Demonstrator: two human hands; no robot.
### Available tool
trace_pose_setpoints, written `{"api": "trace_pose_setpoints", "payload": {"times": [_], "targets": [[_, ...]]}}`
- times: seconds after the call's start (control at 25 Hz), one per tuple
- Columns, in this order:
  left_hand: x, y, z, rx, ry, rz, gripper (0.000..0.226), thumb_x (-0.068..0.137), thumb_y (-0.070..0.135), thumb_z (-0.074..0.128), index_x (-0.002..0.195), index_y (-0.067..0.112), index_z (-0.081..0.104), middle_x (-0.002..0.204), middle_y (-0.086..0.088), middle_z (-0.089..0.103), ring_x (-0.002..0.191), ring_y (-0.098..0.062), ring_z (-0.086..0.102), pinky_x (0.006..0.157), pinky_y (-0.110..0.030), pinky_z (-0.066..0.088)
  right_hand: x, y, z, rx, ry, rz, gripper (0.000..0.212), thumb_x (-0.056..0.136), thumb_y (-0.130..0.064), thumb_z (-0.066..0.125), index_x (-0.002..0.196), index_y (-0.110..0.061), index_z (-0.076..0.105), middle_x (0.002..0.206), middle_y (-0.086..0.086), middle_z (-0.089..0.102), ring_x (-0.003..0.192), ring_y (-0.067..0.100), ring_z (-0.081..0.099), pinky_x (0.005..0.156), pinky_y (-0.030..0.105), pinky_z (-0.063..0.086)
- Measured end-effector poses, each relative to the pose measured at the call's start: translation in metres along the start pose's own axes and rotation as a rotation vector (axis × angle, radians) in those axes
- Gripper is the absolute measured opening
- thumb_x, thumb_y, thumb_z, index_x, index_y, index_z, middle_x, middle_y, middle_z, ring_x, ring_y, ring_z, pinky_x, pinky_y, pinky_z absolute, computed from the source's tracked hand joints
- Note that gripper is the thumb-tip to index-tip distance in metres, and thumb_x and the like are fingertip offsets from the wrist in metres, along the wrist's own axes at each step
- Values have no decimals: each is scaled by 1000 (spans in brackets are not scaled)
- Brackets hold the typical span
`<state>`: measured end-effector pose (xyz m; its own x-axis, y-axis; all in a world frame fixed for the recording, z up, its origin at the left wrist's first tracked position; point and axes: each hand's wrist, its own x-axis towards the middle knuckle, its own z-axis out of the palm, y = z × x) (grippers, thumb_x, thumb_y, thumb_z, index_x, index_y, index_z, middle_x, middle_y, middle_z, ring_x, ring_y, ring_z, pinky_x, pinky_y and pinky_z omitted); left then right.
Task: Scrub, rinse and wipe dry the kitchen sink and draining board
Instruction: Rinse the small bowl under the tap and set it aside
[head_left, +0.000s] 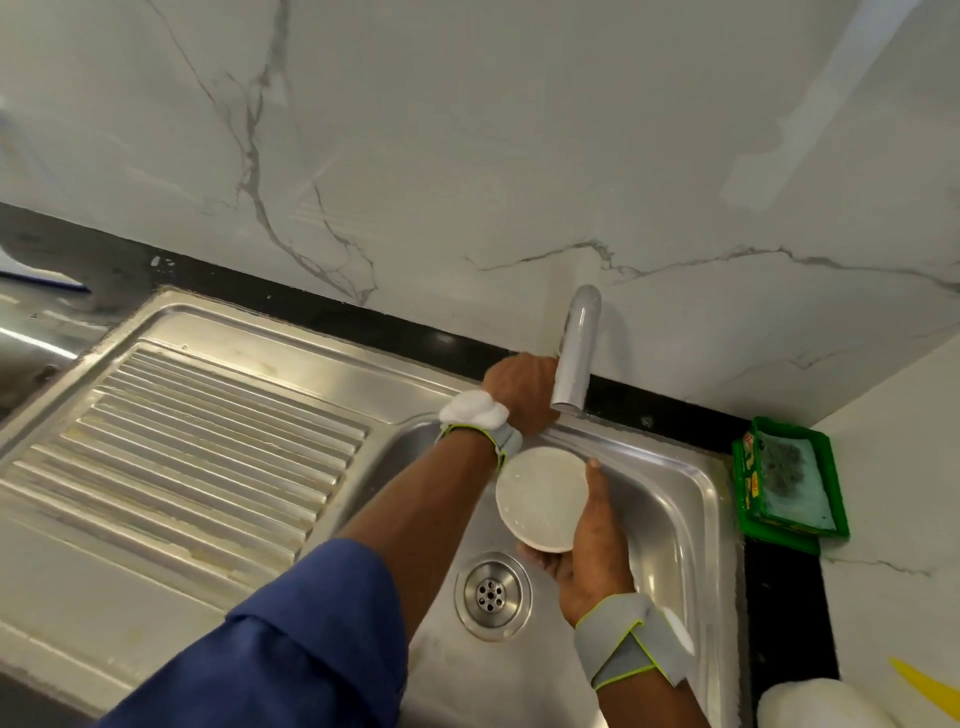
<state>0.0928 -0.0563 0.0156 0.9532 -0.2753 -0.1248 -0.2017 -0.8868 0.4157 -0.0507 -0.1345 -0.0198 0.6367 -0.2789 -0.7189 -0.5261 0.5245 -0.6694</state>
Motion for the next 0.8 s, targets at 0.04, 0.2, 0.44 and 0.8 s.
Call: {"api": "trace_pose_setpoints", "payload": {"times": [0.04, 0.2, 0.44, 0.8], "targets": [[-7, -8, 2, 54, 17, 23, 27, 100, 35, 60, 114, 14, 70, 116, -11, 72, 111, -35, 67, 87, -37, 51, -1, 2, -2, -8, 2, -3, 54, 92, -64, 53, 125, -22, 59, 109, 15, 70, 84, 30, 68, 45, 31, 54], [-71, -74, 8, 3, 150, 2, 33, 102, 52, 50, 108, 22, 63, 112, -3, 66, 105, -29, 62, 88, -39, 49, -24, 12, 8, -87, -35, -18, 51, 94, -64, 50, 121, -22, 59, 109, 16, 69, 90, 35, 67, 40, 29, 51], [-197, -215, 3, 92, 367, -194, 51, 98, 64, 37, 125, 26, 59, 137, 3, 58, 131, -23, 53, 109, -44, 36, -24, 62, 66, -198, -141, -2, 73, 81, -79, 54, 130, -24, 57, 121, 19, 67, 102, 45, 68, 50, 34, 55], [-323, -382, -36, 160, 547, -474, 51, 97, 58, 48, 124, 18, 62, 142, -9, 53, 136, -34, 50, 106, -54, 42, -36, 130, 222, -302, -317, 30, 69, 90, -70, 52, 132, -16, 49, 122, 24, 63, 83, 43, 72, 48, 38, 57]]}}
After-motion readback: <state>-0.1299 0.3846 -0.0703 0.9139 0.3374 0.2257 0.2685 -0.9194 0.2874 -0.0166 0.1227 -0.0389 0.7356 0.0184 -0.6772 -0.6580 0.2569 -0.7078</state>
